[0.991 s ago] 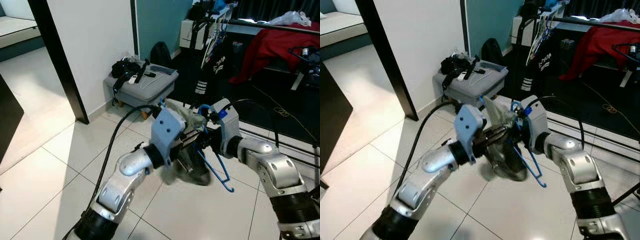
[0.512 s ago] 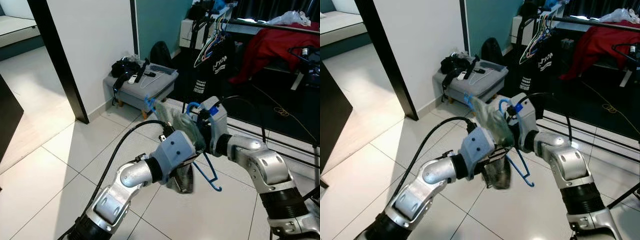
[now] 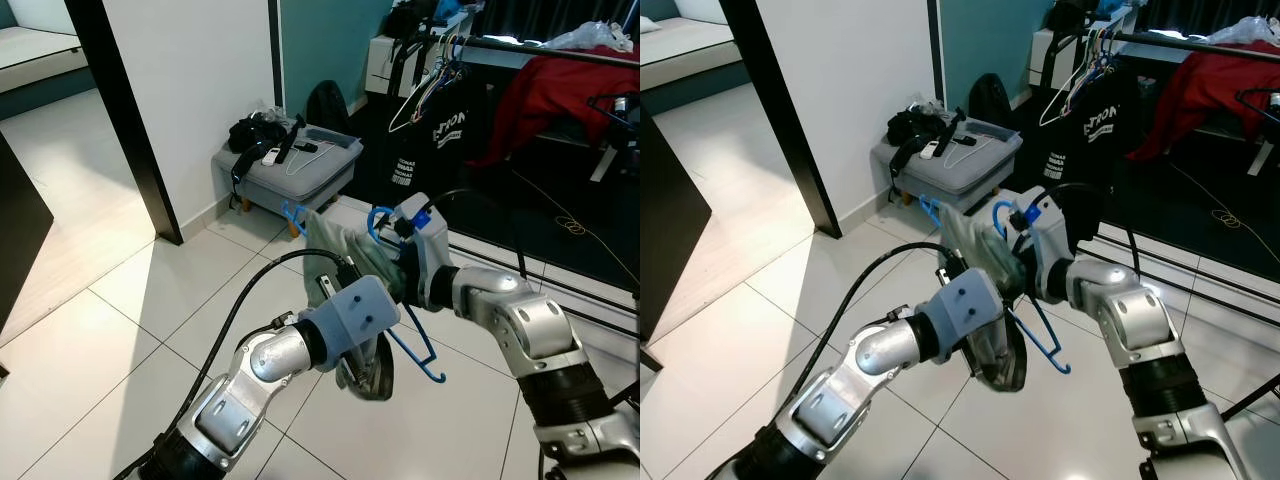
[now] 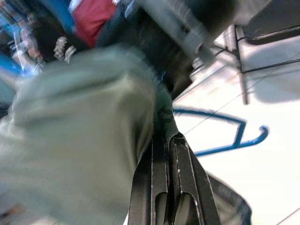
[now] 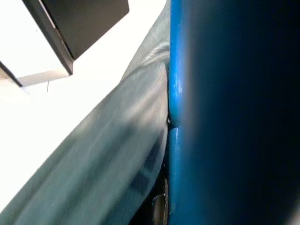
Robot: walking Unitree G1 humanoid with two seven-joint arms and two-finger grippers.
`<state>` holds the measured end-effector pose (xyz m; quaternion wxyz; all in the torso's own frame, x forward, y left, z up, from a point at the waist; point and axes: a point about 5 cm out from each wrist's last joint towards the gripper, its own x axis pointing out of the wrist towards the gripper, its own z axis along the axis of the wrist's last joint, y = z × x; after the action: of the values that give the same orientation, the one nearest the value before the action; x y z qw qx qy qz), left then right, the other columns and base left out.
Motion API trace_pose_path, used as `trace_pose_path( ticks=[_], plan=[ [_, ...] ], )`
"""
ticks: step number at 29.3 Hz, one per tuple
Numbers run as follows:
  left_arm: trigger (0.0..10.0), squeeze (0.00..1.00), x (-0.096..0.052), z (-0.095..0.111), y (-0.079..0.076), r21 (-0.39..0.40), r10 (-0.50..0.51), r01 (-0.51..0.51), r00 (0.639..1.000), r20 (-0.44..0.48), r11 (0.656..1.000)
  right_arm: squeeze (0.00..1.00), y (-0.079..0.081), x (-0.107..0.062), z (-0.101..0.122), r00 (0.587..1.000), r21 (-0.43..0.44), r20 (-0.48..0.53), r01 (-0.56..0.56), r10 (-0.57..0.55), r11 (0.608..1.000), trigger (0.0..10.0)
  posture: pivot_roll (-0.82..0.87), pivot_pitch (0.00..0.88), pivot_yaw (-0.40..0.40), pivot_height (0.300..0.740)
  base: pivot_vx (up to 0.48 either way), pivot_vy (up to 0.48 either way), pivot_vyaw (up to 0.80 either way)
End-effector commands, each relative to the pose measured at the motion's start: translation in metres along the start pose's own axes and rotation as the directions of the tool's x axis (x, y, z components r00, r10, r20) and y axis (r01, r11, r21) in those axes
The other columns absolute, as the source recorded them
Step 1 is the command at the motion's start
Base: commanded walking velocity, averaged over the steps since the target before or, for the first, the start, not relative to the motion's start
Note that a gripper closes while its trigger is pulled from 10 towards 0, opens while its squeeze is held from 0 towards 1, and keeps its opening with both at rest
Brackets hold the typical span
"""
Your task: Hang hanger
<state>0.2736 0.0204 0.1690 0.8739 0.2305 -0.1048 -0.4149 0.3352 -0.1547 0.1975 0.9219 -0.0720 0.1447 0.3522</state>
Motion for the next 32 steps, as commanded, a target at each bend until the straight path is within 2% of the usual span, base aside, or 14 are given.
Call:
trace_pose_path(
  ticks=[1,3,4,7,8,9,10,11,12,14,17,23,28,32],
  plan=[
    [10.0,0.00,-0.001,-0.015,0.003,-0.003,0.038,-0.039,0.996,-0.082,0.999,0.00,0.000,-0.002,0.011,0.999,-0.025,0.046,-0.015,0.016,1.000,10.0,-0.09,0.067,0.022,0.740,0.000,0.000,0.00],
    [10.0,0.00,-0.004,-0.014,0.026,-0.057,0.180,-0.186,0.979,-0.091,0.981,0.00,0.002,-0.004,0.001,0.999,-0.042,-0.013,-0.043,0.043,0.998,10.0,-0.09,0.059,0.020,0.740,0.000,0.000,0.00],
    [10.0,0.00,-0.009,-0.012,0.046,-0.117,0.279,-0.288,0.956,-0.088,0.951,0.00,0.003,-0.008,-0.007,0.997,-0.048,-0.055,-0.065,0.062,0.997,10.0,-0.10,0.057,0.020,0.740,0.000,0.000,0.00],
    [10.0,0.00,-0.013,-0.011,0.059,-0.158,0.343,-0.353,0.935,-0.088,0.922,0.00,0.004,-0.010,-0.012,0.994,-0.050,-0.083,-0.081,0.076,0.995,10.0,-0.10,0.057,0.020,0.740,0.000,0.000,0.00],
    [10.0,0.00,-0.019,-0.009,0.075,-0.188,0.412,-0.421,0.907,-0.083,0.887,0.00,0.005,-0.013,-0.018,0.989,-0.050,-0.115,-0.096,0.089,0.994,10.0,-0.10,0.057,0.020,0.740,0.000,0.000,0.00],
    [10.0,0.00,-0.019,-0.009,0.075,-0.188,0.412,-0.421,0.907,-0.083,0.887,0.00,0.005,-0.013,-0.018,0.989,-0.050,-0.115,-0.096,0.089,0.994,10.0,-0.10,0.057,0.020,0.740,0.000,0.000,0.00],
    [10.0,0.00,-0.025,-0.007,0.092,-0.199,0.471,-0.475,0.879,-0.071,0.857,0.00,0.007,-0.016,-0.023,0.985,-0.056,-0.137,-0.112,0.103,0.992,10.0,-0.10,0.058,0.021,0.740,0.000,0.000,0.00],
    [10.0,0.00,-0.025,-0.007,0.092,-0.199,0.471,-0.475,0.879,-0.071,0.857,0.00,0.007,-0.016,-0.023,0.985,-0.056,-0.137,-0.112,0.103,0.992,10.0,-0.10,0.058,0.021,0.740,0.000,0.000,0.00],
    [10.0,0.00,-0.031,-0.005,0.106,-0.197,0.522,-0.522,0.851,-0.060,0.830,0.00,0.010,-0.016,-0.027,0.982,-0.051,-0.150,-0.123,0.114,0.991,10.0,-0.10,0.058,0.023,0.740,0.000,0.000,0.00],
    [10.0,0.00,-0.035,-0.006,0.117,-0.183,0.552,-0.553,0.832,-0.056,0.813,0.00,0.015,-0.015,-0.030,0.979,-0.041,-0.156,-0.135,0.127,0.990,10.0,-0.10,0.060,0.024,0.740,0.000,0.000,0.00],
    [10.0,0.00,-0.037,-0.006,0.121,-0.169,0.566,-0.567,0.822,-0.056,0.806,0.00,0.018,-0.013,-0.032,0.978,-0.034,-0.158,-0.143,0.136,0.989,10.0,-0.10,0.060,0.024,0.740,0.000,0.000,0.00],
    [10.0,0.00,-0.043,-0.006,0.129,-0.141,0.607,-0.611,0.791,-0.071,0.779,0.00,0.012,-0.010,-0.051,0.969,0.037,-0.246,-0.024,0.032,0.999,10.0,-0.10,0.057,0.027,0.740,0.000,0.000,0.00],
    [10.0,0.00,-0.056,-0.015,0.145,-0.142,0.679,-0.691,0.723,-0.126,0.709,0.00,0.026,-0.014,-0.056,0.955,0.062,-0.268,-0.115,0.128,0.991,10.0,-0.10,0.055,0.027,0.740,0.000,0.000,0.00],
    [10.0,0.00,-0.062,-0.016,0.153,-0.152,0.701,-0.713,0.701,-0.130,0.684,0.00,0.034,-0.016,-0.058,0.947,0.058,-0.273,-0.157,0.167,0.986,10.0,-0.10,0.070,0.030,0.740,0.000,0.000,0.00]
  ],
)
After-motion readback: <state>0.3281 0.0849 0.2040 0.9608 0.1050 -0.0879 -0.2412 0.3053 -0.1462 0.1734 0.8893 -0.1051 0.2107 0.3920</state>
